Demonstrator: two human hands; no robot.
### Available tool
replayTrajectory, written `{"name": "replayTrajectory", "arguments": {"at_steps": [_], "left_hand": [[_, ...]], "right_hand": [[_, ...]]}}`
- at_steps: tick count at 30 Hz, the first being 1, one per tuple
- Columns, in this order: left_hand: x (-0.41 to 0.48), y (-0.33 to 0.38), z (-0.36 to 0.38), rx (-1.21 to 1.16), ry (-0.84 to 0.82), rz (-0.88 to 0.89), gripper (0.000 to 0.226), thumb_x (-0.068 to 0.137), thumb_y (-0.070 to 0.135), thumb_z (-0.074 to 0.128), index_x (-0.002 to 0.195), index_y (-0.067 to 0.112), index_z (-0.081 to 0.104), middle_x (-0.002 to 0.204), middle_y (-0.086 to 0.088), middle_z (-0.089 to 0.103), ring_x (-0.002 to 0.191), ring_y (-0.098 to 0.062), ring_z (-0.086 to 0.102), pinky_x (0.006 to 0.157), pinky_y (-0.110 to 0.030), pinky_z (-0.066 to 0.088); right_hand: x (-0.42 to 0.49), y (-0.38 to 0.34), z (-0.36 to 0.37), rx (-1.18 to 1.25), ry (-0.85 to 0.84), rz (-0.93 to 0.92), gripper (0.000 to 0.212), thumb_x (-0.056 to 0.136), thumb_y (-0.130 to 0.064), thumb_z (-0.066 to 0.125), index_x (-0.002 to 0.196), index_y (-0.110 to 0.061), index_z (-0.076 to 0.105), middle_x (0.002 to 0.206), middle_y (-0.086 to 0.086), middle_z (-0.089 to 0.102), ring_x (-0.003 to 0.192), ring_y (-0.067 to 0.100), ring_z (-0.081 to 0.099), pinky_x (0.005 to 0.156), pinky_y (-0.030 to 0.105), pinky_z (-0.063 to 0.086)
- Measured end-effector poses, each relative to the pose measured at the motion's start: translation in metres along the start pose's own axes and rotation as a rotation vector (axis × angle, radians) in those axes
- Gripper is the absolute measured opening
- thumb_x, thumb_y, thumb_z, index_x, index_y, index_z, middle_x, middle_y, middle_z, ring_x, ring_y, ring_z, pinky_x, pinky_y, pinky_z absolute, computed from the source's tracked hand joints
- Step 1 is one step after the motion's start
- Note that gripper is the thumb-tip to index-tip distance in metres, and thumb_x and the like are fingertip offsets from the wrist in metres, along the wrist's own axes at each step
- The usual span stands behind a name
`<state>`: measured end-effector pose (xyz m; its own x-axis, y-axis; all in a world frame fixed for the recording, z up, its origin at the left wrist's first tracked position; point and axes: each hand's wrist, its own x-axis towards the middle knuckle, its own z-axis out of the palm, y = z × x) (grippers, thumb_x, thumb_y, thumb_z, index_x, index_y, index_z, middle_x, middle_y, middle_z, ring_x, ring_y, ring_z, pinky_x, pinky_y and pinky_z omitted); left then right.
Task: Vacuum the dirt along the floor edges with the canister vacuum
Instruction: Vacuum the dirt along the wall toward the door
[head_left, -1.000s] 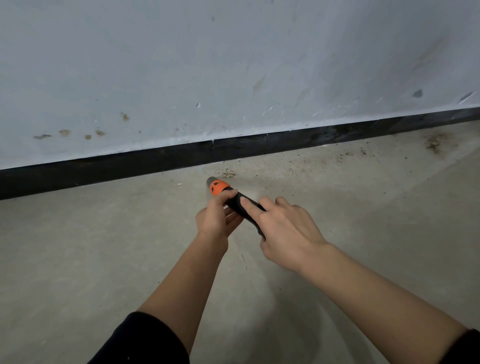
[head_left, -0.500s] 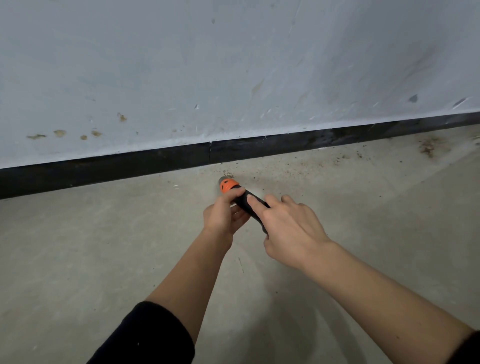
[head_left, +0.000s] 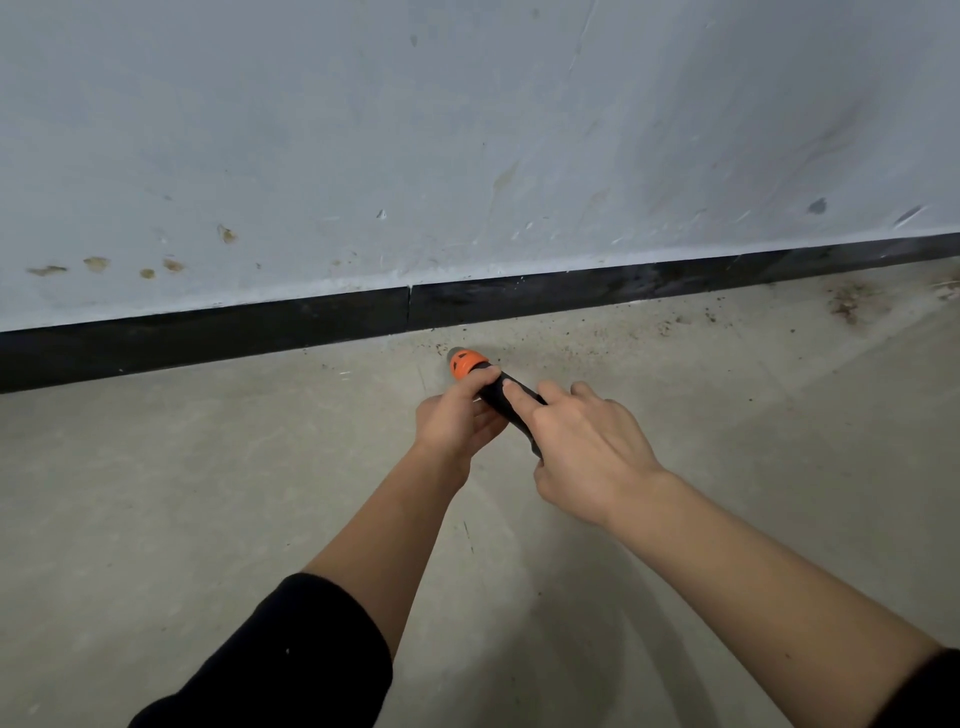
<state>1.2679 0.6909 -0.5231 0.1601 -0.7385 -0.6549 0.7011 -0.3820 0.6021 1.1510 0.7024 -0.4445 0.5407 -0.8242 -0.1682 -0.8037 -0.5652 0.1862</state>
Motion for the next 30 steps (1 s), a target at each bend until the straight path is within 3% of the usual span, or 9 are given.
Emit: {"name": "replayTrajectory", "arguments": {"at_steps": [12, 30], "left_hand": [[-0.009, 0.02, -0.038, -0.058, 0.21, 0.074, 0.02, 0.078, 0.016, 0.075, 0.089, 0.003, 0.066, 0.074, -0.009, 0.073, 0.066, -0.021, 0.073, 0.072, -0.032, 0.06], [-0.025, 0.051, -0.102, -0.153, 0.417, 0.161, 0.018, 0.078, 0.018, 0.073, 0.089, 0.004, 0.065, 0.082, -0.012, 0.07, 0.08, -0.027, 0.07, 0.077, -0.034, 0.06]], "right_hand": [[0.014, -0.042, -0.006, 0.032, 0.033, -0.112, 0.079, 0.088, -0.016, 0.057, 0.152, -0.022, 0.011, 0.122, 0.003, 0.045, 0.103, 0.026, 0.046, 0.068, 0.033, 0.031], [0.036, -0.112, -0.011, 0.072, 0.074, -0.257, 0.079, 0.088, -0.014, 0.058, 0.152, -0.021, 0.012, 0.126, 0.005, 0.044, 0.106, 0.026, 0.044, 0.071, 0.034, 0.03]]}}
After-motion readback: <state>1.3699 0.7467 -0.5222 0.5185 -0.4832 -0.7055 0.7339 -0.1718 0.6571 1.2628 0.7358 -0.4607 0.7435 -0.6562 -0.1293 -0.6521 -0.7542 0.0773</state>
